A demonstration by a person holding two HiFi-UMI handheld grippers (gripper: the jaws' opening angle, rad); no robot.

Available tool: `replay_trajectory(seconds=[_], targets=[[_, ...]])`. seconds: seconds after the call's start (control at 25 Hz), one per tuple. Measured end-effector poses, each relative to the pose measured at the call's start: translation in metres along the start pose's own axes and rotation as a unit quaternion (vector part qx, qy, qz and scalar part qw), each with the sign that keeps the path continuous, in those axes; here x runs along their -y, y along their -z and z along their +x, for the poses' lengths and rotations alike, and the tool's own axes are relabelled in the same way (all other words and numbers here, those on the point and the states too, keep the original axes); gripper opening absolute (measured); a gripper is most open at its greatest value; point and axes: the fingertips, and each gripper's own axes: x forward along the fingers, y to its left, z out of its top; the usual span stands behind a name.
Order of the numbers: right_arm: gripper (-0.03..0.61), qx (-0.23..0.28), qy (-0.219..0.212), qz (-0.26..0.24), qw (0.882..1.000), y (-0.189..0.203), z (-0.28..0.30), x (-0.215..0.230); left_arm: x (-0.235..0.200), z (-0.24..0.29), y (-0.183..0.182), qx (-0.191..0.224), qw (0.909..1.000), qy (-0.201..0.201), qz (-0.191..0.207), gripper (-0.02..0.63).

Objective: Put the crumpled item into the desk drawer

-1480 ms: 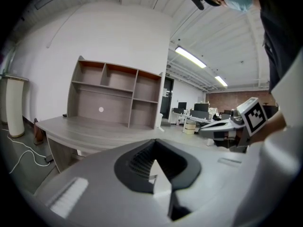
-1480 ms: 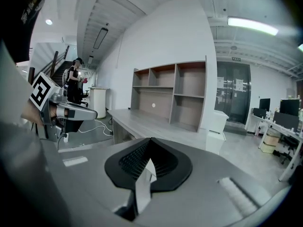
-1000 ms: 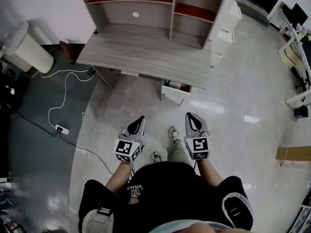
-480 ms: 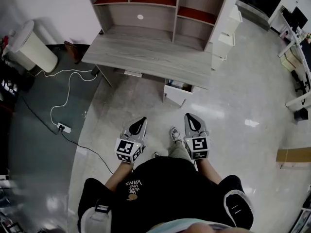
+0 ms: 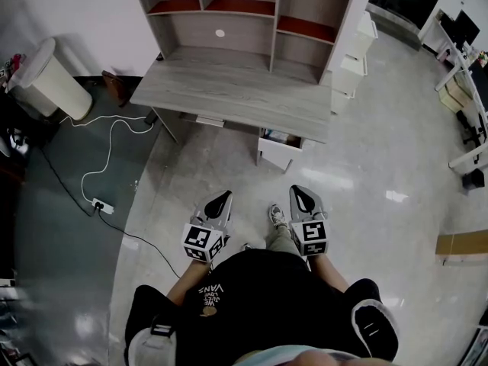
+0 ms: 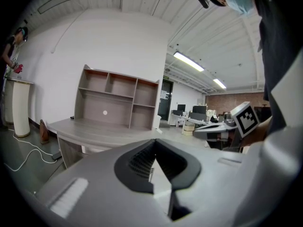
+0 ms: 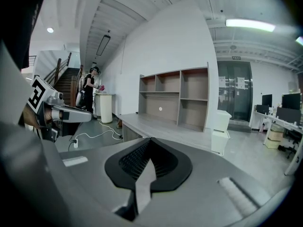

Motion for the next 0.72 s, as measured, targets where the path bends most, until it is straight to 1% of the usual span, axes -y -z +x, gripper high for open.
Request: replay_trajectory(seconds=[0.24,0.4,0.72], targets=[[0.002,0.001,-0.007,0.0,1.0,-0.002,-0.0004,-0.0053,0.0005,-0.0014,0.0023,-0.003,1.0,-0.001,-0.002,0.052],[0.002,0.002,-0.006,-0.005,1.0,-0.0031,0.0009,-0.0056,-0.0005,-0.003,0.002,-0.001,1.0,0.0,-0.005,0.052],[0.002,0.003,-0.007,0.001,1.0,-0.0062,0.0032,-0.009,-0.0054,-0.0052,0.0029,0.002,0.9999,-0.005,-0.009,0.052]])
